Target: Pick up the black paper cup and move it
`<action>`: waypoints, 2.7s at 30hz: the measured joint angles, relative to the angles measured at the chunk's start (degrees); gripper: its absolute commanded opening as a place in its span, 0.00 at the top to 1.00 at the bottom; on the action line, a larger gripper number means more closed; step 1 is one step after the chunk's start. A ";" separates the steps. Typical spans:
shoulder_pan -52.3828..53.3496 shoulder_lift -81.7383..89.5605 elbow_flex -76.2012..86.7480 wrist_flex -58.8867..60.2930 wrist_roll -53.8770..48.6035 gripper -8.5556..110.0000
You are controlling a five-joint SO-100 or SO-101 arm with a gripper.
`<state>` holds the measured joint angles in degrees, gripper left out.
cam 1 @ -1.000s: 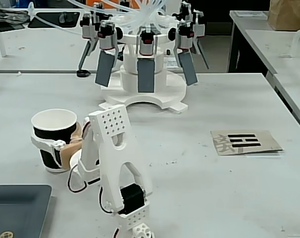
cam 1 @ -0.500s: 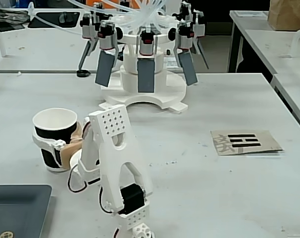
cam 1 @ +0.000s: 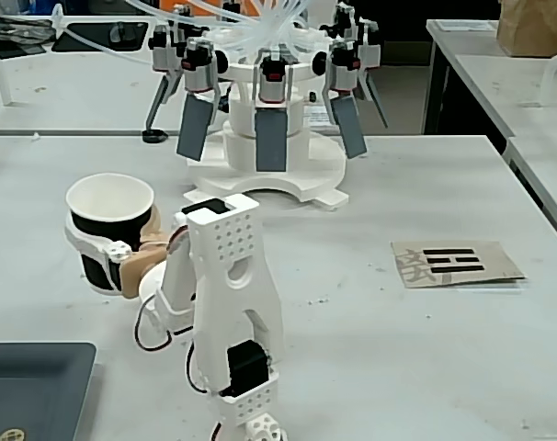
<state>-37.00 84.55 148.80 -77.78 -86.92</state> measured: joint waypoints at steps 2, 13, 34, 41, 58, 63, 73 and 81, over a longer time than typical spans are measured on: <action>0.44 2.37 2.11 0.00 0.00 0.84; 4.04 13.36 10.99 0.00 -0.18 0.84; 16.44 26.98 21.62 0.79 -0.18 0.82; 23.55 26.98 21.62 5.01 -0.18 0.82; 32.26 23.29 8.35 20.74 0.00 0.80; 34.37 18.46 1.23 23.82 -0.18 0.81; 35.07 9.14 -13.45 30.15 -0.18 0.81; 35.07 3.69 -22.06 32.96 -0.18 0.82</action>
<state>-1.93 88.24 126.74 -44.82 -87.10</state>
